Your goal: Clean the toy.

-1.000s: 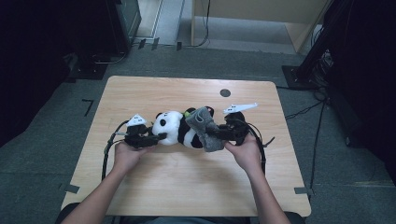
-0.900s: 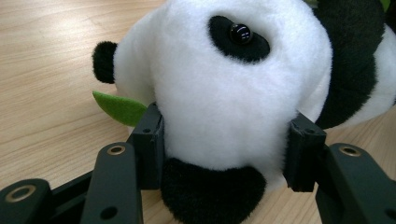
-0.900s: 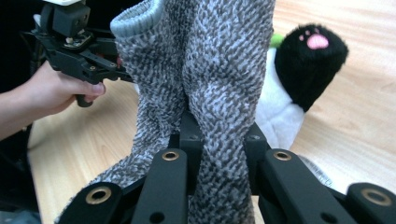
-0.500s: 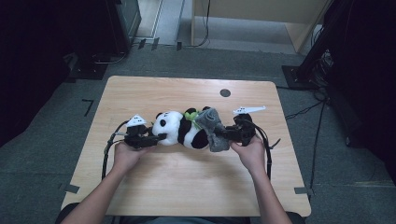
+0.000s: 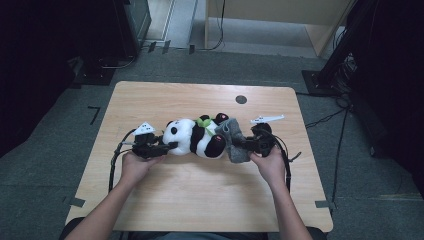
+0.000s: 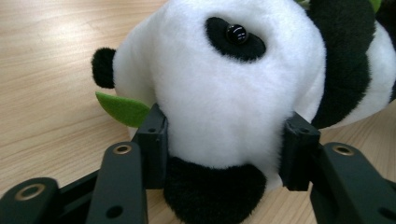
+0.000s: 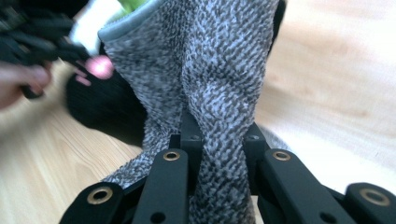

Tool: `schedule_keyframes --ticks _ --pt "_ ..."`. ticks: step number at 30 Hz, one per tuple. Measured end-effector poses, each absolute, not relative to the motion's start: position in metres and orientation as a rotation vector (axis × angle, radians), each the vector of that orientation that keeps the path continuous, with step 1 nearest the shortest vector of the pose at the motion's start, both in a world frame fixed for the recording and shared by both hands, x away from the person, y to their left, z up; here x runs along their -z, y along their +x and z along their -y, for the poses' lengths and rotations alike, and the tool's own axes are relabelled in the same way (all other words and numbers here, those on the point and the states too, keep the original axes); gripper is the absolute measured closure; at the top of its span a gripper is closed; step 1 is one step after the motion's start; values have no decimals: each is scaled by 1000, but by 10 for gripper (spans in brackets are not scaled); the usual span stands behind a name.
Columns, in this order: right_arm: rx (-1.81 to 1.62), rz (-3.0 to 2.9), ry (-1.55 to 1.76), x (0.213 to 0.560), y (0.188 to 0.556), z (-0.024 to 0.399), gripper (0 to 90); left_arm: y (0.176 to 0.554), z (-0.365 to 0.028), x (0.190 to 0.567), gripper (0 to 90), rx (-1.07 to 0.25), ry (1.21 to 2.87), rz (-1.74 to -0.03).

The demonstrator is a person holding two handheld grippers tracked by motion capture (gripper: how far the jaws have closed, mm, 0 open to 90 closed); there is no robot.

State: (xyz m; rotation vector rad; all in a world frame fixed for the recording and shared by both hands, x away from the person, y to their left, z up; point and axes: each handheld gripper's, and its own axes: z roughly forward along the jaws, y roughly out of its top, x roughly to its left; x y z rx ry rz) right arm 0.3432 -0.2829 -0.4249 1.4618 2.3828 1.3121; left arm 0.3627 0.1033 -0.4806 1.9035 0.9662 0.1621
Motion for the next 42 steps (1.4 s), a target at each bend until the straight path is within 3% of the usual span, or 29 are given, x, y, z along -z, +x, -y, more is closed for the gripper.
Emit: schedule_keyframes --ticks 8,14,23,27,34,42 --pt "-1493 -2291 1281 368 326 270 786 352 -106 466 522 -125 1897 -994" --pt "-1524 -2309 1139 354 330 250 787 339 -103 464 509 -85 1926 -970" --pt "-1359 -2424 1269 405 371 250 787 343 -106 470 477 -88 1937 -955" --pt "-1314 -2459 1300 425 382 246 787 344 -107 475 408 -100 1923 -932" --pt "-1311 -2440 1300 434 394 250 787 347 -109 474 239 -87 1868 -910" --pt "-1357 -2446 1313 444 406 257 783 352 -116 468 218 -81 1888 -838"
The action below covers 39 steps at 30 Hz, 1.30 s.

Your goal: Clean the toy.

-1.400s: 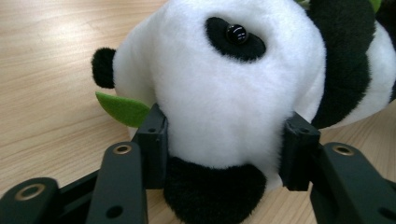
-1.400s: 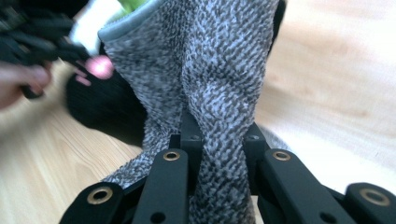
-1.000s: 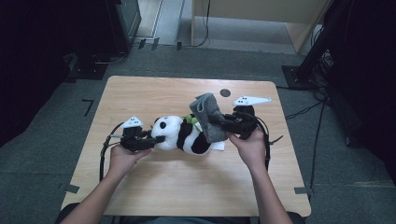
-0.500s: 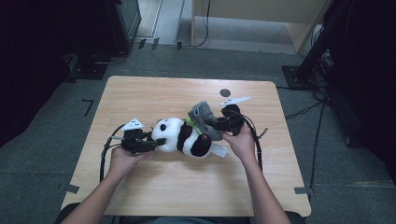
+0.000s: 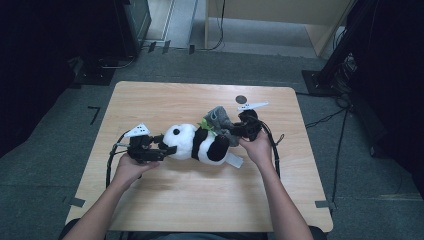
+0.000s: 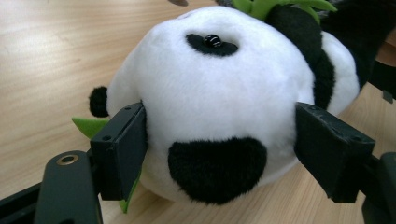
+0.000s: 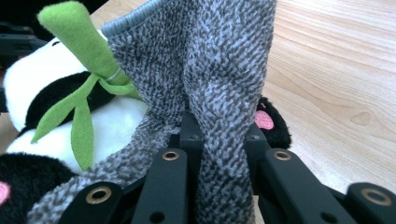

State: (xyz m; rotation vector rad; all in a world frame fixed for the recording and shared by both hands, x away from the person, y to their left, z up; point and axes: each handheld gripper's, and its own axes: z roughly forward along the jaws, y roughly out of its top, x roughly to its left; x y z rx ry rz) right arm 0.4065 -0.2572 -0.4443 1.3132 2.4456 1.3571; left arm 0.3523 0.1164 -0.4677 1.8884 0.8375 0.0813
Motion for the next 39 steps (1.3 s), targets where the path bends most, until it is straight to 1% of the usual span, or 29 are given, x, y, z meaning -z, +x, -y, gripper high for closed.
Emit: schedule_keyframes --ticks 4,7,14,16,19,20,22,26,27,31,32,33,36,37,39 --pt "-1341 -2438 1336 449 415 260 783 353 -120 467 225 -142 1922 -759" --pt "-1389 -2423 1360 455 423 264 783 363 -121 470 222 -121 1913 -765" --pt "-1384 -2442 1399 457 433 264 783 377 -117 474 179 -104 1907 -729" --pt "-1373 -2434 1413 459 437 262 783 382 -115 477 162 -95 1873 -727" --pt "-1393 -2425 1440 463 439 265 782 384 -113 480 141 -109 1869 -709" --pt "-1409 -2417 1461 466 441 267 780 386 -111 481 103 -105 1881 -711" --pt "-1416 -2409 1478 468 441 267 780 393 -104 483 63 -81 1908 -724" --pt "-1405 -2397 1502 469 441 267 780 396 -98 486 34 -109 1901 -721" --pt "-1405 -2397 1502 469 441 267 780 397 -97 487 34 -117 1891 -718" --pt "-1412 -2380 1542 471 442 269 777 398 -97 489 93 -130 1863 -729" --pt "-1417 -2376 1544 471 442 269 776 398 -97 489 93 -128 1859 -733" --pt "-1416 -2376 1549 471 442 270 775 397 -97 488 131 -140 1860 -736" --pt "-1414 -2371 1554 471 441 270 772 393 -96 491 143 -160 1822 -753" --pt "-1416 -2366 1561 471 441 272 769 393 -97 495 155 -169 1797 -757" --pt "-1419 -2363 1564 470 440 272 769 392 -98 495 185 -181 1801 -750"
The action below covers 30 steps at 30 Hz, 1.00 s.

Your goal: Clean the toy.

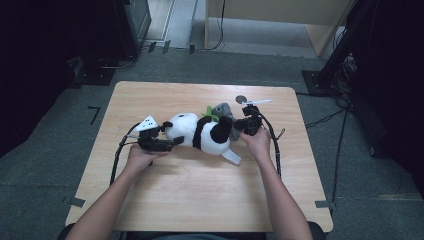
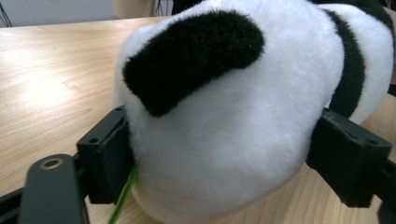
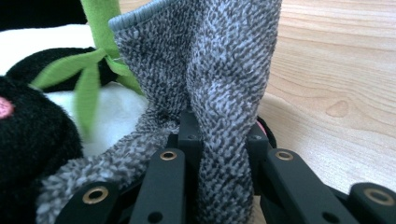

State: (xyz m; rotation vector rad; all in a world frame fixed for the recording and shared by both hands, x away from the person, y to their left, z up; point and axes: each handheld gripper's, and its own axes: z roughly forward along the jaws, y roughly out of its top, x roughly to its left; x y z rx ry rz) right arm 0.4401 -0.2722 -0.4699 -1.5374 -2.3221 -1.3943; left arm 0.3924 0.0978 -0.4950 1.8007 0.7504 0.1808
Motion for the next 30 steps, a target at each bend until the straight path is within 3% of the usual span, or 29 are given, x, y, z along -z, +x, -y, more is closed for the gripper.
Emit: schedule_keyframes --ticks 5,9,30 --pt "1381 2368 -1528 462 437 273 772 389 -97 490 307 -202 1841 -760" --pt "1381 2387 -1538 451 430 279 773 385 -98 485 340 -195 1874 -766" --pt "1527 2328 -1602 393 391 318 773 374 -96 473 351 -167 1889 -862"
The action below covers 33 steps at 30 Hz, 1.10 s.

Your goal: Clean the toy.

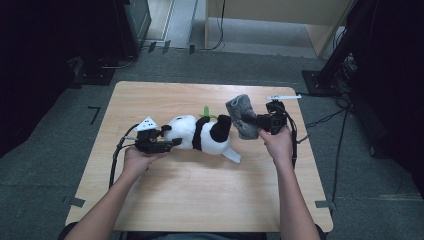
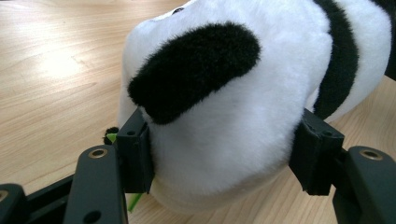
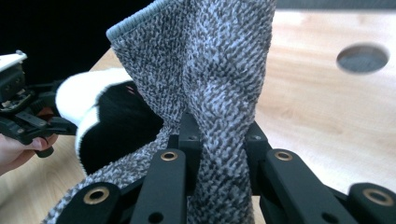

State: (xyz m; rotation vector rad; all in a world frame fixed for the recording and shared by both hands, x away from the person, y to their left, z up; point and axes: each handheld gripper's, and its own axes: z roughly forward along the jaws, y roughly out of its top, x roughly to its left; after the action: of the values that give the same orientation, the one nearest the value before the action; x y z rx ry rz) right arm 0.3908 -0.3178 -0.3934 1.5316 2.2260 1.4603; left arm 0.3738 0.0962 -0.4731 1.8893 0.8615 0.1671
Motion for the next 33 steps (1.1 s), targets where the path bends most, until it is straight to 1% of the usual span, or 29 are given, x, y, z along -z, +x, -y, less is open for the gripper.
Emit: schedule_keyframes --ticks 2,3,5,6,7,8,9,11,12,13,16,17,19,20,21,22,25,29,32,33 --pt "-1460 -2224 1513 388 388 317 772 374 -96 473 351 -168 1888 -862" --pt "-1463 -2211 1480 375 382 313 772 374 -96 473 351 -168 1885 -871" --pt "-1462 -2212 1437 361 375 304 770 373 -96 473 350 -167 1883 -881" --pt "-1462 -2212 1437 361 375 304 770 373 -96 473 349 -167 1883 -881" --pt "-1468 -2211 1399 350 369 293 767 372 -95 473 350 -164 1875 -893" --pt "-1468 -2211 1399 350 369 293 767 372 -95 473 351 -164 1875 -893" --pt "-1473 -2234 1357 342 365 279 765 370 -95 472 360 -179 1877 -886" --pt "-1472 -2246 1340 340 363 271 761 369 -94 471 376 -183 1872 -888" --pt "-1490 -2270 1308 339 362 255 758 368 -94 469 405 -186 1861 -893" --pt "-1490 -2270 1308 339 362 255 758 368 -94 469 418 -186 1861 -893" --pt "-1489 -2324 1291 341 366 229 755 365 -93 465 427 -190 1851 -923" --pt "-1472 -2359 1273 342 370 210 753 363 -93 465 426 -188 1848 -936" --pt "-1494 -2388 1256 342 373 193 750 360 -92 466 422 -183 1836 -964" --pt "-1494 -2388 1256 342 373 193 750 360 -92 466 418 -183 1836 -964" --pt "-1504 -2402 1247 342 374 183 748 360 -93 467 418 -176 1831 -976" --pt "-1498 -2435 1226 345 378 165 746 361 -94 468 413 -165 1821 -987" --pt "-1445 -2491 1232 354 386 140 746 361 -95 469 412 -165 1819 -988" --pt "-1448 -2525 1281 365 395 118 746 360 -94 469 410 -171 1815 -987" --pt "-1430 -2537 1297 369 398 111 747 359 -94 469 410 -181 1818 -982" --pt "-1391 -2557 1314 377 400 106 744 359 -93 469 410 -187 1820 -978"
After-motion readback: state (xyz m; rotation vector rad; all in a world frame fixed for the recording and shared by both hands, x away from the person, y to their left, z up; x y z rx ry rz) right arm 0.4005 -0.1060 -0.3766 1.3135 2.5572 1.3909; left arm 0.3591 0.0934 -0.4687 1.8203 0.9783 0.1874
